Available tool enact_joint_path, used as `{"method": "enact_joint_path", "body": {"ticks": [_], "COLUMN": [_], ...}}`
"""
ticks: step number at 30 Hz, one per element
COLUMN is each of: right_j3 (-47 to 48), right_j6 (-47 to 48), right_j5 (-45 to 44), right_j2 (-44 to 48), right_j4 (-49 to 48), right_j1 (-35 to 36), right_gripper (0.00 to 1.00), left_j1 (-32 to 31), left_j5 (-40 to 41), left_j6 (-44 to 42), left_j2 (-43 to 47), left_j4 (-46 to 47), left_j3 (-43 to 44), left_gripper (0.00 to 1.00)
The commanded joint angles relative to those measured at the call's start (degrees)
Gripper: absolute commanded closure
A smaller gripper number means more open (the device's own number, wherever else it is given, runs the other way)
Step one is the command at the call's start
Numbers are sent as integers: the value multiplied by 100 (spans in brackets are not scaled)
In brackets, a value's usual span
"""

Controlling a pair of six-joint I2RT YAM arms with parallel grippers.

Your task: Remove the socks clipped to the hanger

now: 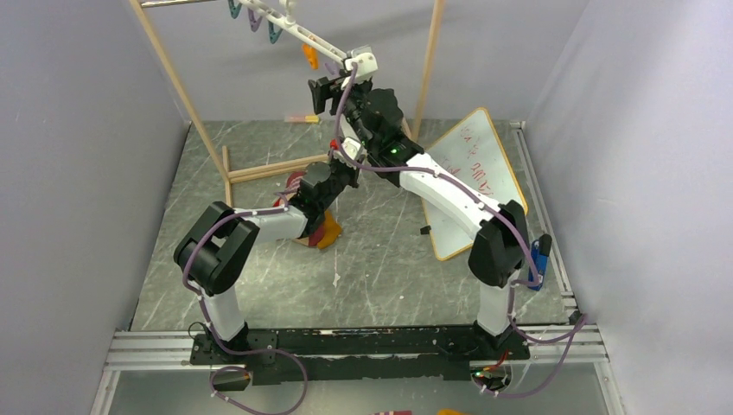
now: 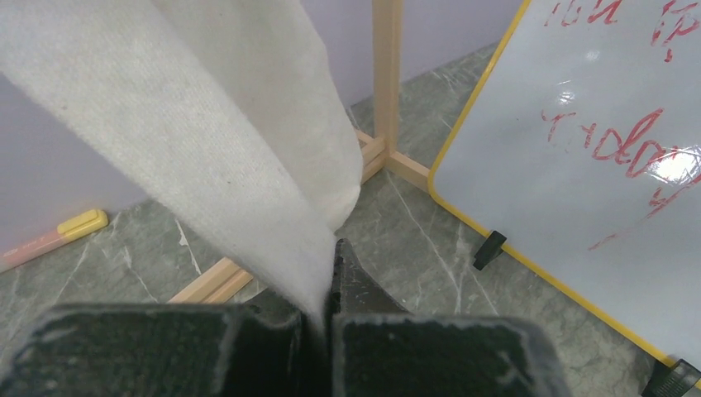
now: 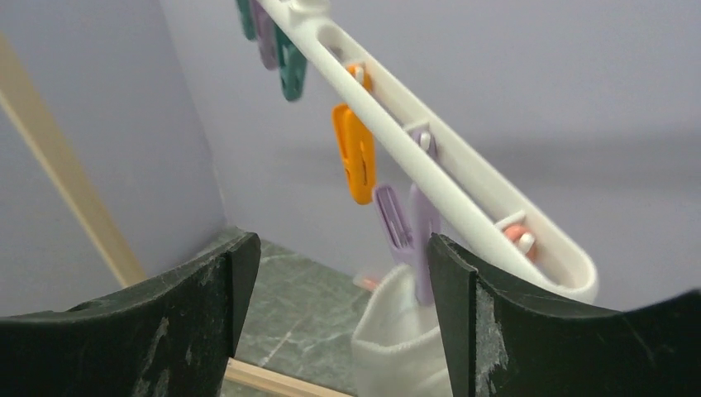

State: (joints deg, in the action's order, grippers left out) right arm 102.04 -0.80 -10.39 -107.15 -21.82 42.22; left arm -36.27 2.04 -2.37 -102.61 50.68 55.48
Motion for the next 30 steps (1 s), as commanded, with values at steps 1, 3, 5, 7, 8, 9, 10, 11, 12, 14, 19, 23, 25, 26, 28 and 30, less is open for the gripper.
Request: {"method": "enact_joint_path", "body": {"ticks": [1,3,5,7,8,9,10,11,12,14,19,23,25,26,28,30], "right_j3": [454,547,603,651,677,696,733,780,842,954,1266,1632,1753,1798,1835,1837], "right_j6": [178,170,163,160,159,151,150,150,150,158,143,149,150,143,126,110], "right_j5": [-431,-505,-569,-574,-549,-517,-458,-422,-394,-353,-269,-219,-197,-190,-170,-157], "right_j2": [-252,-338,-413,-469,-510,-534,-573,-602,-645,-727,-943,-1157,-1232,-1257,-1289,-1299], "right_j4": [234,244,217,174,152,111,89,81,88,80,89,191,226,243,249,235], "right_j1": [-88,-96,-117,-137,-149,-167,-186,-202,-210,-222,-267,-306,-324,-334,-353,-363], "right_gripper": [22,24,25,26,27,27,27,27,28,28,29,30,31,31,34,36], "left_j1": [-47,-41,-47,-47,-47,-47,-47,-47,-46,-46,-46,-42,-47,-46,-44,-47], "left_j5": [47,58,71,84,92,93,99,98,103,100,87,96,116,116,123,129], "left_j6": [-67,-71,-87,-91,-97,-105,-104,-111,-110,-108,-128,-157,-165,-170,-178,-193], "left_j2": [56,65,81,83,83,84,83,73,62,46,30,43,67,78,91,100], "left_j4": [17,5,4,11,11,12,16,16,11,12,-5,-48,-57,-58,-69,-75], "left_j3": [45,41,26,-5,-3,-10,-16,-7,1,6,22,33,11,0,-11,-20], "left_gripper": [95,95,95,95,95,95,95,95,95,95,95,95,95,95,95,95]}}
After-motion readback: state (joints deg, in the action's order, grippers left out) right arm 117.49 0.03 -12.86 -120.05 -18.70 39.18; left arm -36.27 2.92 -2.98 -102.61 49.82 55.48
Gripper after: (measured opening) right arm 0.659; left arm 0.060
